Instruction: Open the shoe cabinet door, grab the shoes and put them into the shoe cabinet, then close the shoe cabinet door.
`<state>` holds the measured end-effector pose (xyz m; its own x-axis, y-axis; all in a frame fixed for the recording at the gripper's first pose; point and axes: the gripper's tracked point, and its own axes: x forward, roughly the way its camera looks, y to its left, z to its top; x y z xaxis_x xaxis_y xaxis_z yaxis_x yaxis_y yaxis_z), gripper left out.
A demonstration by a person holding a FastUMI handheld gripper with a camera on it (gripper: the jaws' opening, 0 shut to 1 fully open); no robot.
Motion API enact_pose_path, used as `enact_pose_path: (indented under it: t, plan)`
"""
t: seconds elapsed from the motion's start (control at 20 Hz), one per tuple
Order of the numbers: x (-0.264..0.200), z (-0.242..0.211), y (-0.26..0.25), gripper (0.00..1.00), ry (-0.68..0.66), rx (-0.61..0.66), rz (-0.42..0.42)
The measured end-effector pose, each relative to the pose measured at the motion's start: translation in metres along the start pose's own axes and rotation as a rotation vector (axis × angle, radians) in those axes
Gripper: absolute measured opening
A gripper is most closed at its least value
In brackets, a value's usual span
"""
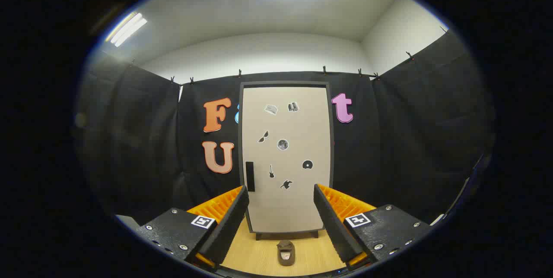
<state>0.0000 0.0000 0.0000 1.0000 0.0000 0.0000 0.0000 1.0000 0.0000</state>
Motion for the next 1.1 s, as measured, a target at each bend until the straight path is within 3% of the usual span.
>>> enact_pose_path:
  t: [0.4,1.1]
  plan:
    - [0.007,0.000,-0.015,0.94,0.006,0.016,-0.044]
    - [0.026,-0.011,0.003,0.94,0.026,-0.009,-0.025]
